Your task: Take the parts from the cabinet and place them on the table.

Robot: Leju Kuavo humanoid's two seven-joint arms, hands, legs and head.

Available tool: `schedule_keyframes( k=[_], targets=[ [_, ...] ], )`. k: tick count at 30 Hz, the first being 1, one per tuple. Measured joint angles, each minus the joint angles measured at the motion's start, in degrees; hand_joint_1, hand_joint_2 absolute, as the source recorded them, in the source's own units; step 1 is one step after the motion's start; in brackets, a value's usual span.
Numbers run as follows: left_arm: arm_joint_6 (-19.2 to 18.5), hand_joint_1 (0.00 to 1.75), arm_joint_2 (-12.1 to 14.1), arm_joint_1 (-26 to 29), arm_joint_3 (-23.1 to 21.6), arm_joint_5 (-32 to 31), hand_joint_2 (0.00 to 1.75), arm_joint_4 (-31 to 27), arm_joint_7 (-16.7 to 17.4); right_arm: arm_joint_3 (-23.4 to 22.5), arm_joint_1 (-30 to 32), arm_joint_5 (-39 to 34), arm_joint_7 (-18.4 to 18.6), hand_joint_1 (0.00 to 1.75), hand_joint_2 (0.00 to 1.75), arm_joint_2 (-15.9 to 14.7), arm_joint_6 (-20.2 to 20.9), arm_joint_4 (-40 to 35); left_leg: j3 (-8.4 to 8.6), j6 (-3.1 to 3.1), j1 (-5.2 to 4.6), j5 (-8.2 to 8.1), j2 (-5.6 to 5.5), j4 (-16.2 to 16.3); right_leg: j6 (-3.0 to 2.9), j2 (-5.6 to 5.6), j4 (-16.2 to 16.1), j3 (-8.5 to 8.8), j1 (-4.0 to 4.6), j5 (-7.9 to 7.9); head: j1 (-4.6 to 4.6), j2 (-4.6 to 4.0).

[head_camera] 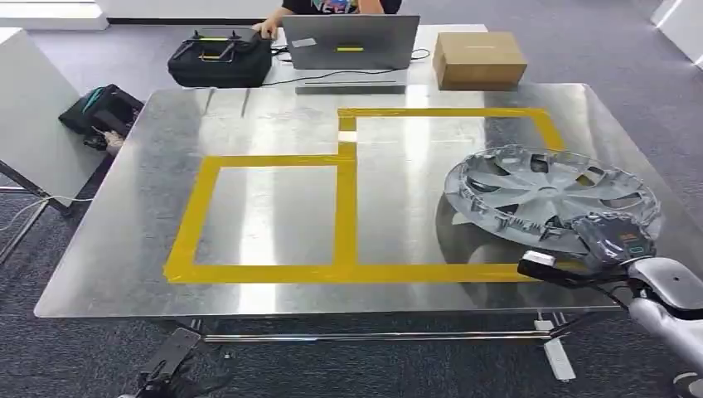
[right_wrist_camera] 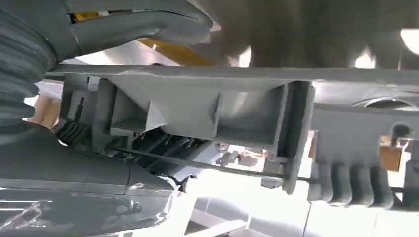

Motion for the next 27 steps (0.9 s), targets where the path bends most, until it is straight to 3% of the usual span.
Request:
schedule_keyframes(
  k=[7, 8, 19, 20, 24, 27],
  targets=[
    [-0.18, 0.00, 0.24, -0.02, -0.28, -0.33, 1.75, -0.44, 0.24, -1.92, 1.47, -0.94, -1.20, 0.00, 1.75, 0.59, -0.48, 0.44, -0.01, 0.00, 0.02, 0.00, 0.00, 0.00, -0.01, -0.01, 0.00, -0.01, 0.01, -0.01, 0.02, 0.00],
    [-0.13, 0.00, 0.24, -0.02, -0.31, -0.44, 0.00, -0.46, 0.28, -2.19, 1.74, -1.11, -1.33, 0.00, 1.75, 0.59, -0.57, 0.27, -0.01, 0.00, 0.02, 0.00, 0.00, 0.00, -0.01, -0.01, 0.00, -0.02, 0.01, -0.01, 0.00, 0.00],
    [-0.18, 0.00, 0.20, -0.34, -0.68, -1.05, 0.00, -0.46, 0.37, -4.68, 3.97, -2.95, -2.27, 0.00, 1.75, 0.57, -0.68, -2.43, -0.05, -0.01, 0.01, -0.01, 0.00, 0.00, -0.02, 0.00, 0.00, -0.08, 0.01, -0.02, 0.00, 0.00],
    [-0.18, 0.00, 0.20, -0.34, -0.70, -1.07, 0.00, -0.46, 0.37, -4.85, 4.13, -3.21, -2.27, 0.00, 0.00, 0.57, -0.50, -2.67, -0.05, -0.01, 0.01, -0.01, 0.00, 0.00, -0.02, 0.00, 0.00, -0.08, 0.01, -0.02, 0.00, 0.00],
    [-0.09, 0.00, 0.17, -0.35, -0.72, -1.40, 0.00, -0.46, 0.57, -6.21, 5.25, -7.14, -2.97, 0.00, 0.00, 0.57, 2.49, -3.58, -0.05, -0.01, 0.01, -0.01, 0.00, 0.00, -0.02, 0.00, 0.00, -0.08, 0.00, -0.02, 0.00, 0.00],
    [0.44, 0.00, 0.17, -0.27, -0.72, -1.53, 0.00, -0.46, 0.90, -8.35, 7.45, -13.93, -5.62, 0.00, 0.00, 0.57, 3.52, -5.14, -0.07, -0.01, 0.01, -0.01, 0.00, 0.00, -0.02, -0.02, 0.00, -0.07, 0.01, -0.02, 0.00, 0.00]
  ],
)
